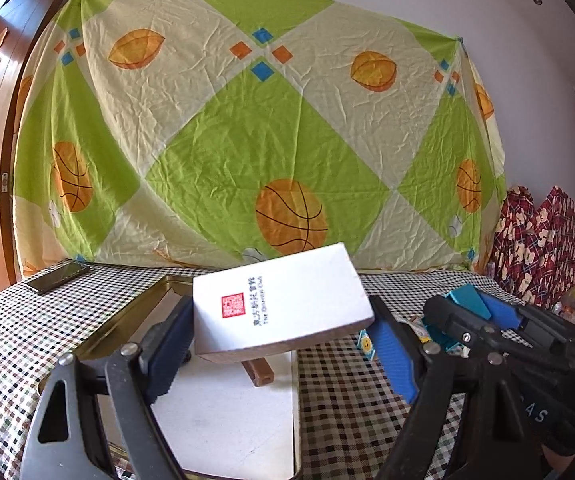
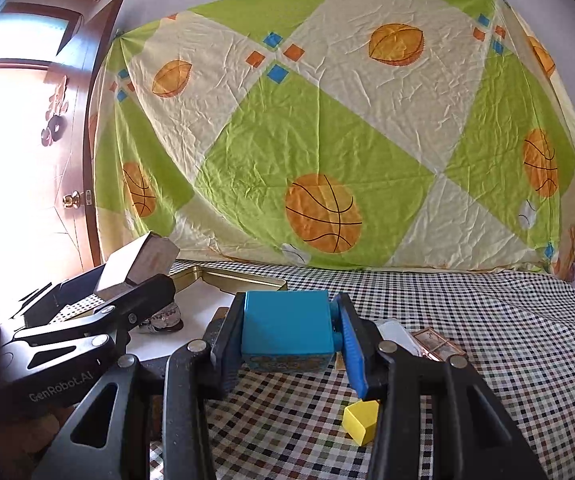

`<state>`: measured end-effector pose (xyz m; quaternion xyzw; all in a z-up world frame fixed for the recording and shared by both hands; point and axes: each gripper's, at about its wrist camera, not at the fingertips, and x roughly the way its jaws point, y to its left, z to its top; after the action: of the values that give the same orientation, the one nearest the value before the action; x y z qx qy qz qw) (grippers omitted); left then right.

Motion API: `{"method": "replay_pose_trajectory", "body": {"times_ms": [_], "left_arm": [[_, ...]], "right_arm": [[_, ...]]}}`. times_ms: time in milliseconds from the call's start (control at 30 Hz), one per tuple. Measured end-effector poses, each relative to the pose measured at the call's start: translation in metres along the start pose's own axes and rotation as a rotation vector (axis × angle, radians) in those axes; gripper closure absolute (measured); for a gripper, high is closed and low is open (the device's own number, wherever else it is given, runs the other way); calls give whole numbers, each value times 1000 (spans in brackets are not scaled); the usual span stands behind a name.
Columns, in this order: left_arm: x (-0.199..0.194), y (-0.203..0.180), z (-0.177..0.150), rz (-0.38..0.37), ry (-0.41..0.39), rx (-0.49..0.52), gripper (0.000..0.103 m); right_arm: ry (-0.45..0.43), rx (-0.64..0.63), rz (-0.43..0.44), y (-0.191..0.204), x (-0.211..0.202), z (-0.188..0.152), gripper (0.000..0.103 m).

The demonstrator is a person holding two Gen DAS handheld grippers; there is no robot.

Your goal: Organize rigid objects

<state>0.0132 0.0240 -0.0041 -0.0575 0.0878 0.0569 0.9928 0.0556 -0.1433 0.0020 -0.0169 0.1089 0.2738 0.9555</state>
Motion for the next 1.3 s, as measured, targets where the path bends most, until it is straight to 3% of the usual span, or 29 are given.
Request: {"method": "replay_pose_trajectory", "body": {"times_ms": [1300], "left_arm": [[-6, 68, 3, 108, 22, -46, 19]], "right_arm": [[33, -61, 102, 58, 29, 3, 58]]}}
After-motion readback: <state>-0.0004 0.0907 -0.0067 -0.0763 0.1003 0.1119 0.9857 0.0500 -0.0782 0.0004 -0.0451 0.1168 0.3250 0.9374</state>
